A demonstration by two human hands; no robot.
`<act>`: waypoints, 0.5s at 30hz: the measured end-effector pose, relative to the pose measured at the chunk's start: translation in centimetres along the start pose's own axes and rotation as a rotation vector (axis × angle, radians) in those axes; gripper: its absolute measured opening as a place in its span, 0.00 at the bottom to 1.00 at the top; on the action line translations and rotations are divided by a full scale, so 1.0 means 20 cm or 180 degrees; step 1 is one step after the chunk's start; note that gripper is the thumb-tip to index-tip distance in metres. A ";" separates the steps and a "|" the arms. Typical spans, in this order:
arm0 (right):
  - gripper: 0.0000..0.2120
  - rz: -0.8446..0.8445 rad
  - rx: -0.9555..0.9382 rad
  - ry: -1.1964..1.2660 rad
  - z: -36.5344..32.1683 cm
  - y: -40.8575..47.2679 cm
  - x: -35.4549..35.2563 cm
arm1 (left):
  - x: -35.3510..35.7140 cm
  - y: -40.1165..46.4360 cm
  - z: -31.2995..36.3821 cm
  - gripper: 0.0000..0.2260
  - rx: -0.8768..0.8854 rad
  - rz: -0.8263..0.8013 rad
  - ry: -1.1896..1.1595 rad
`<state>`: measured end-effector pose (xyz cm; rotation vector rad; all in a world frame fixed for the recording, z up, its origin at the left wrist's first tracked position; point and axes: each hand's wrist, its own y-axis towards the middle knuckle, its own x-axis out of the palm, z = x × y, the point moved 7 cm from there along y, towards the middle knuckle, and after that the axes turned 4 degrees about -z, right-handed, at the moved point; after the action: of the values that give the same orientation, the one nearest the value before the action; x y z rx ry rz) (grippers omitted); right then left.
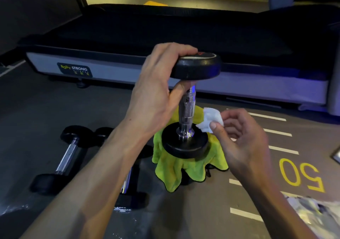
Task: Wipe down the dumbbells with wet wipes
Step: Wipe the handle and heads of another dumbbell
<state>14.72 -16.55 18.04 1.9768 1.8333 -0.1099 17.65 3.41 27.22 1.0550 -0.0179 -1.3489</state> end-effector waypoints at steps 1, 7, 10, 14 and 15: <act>0.07 0.0026 -0.0037 -0.0212 -0.01 0.02 -0.01 | 0.00 0.01 -0.01 0.21 -0.0052 -0.0016 -0.0002; 0.09 -0.0300 -0.0368 -0.1051 -0.07 0.07 0.11 | 0.02 0.04 -0.03 0.24 -0.0062 -0.0380 0.0128; 0.06 -0.0611 -0.0199 -0.0836 -0.06 0.07 0.12 | 0.01 0.04 -0.06 0.26 -0.0118 -0.0533 0.0196; 0.07 -0.0851 -0.0307 -0.0823 -0.09 0.05 0.11 | 0.02 0.07 -0.09 0.25 -0.0309 -0.0618 0.0045; 0.08 -0.0889 -0.0353 -0.0875 -0.10 0.05 0.12 | 0.02 0.07 -0.09 0.24 -0.0336 -0.0612 0.0018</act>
<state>15.47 -13.64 19.29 1.5370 1.8755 -0.3395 19.96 4.03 26.84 0.9904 0.1608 -1.5033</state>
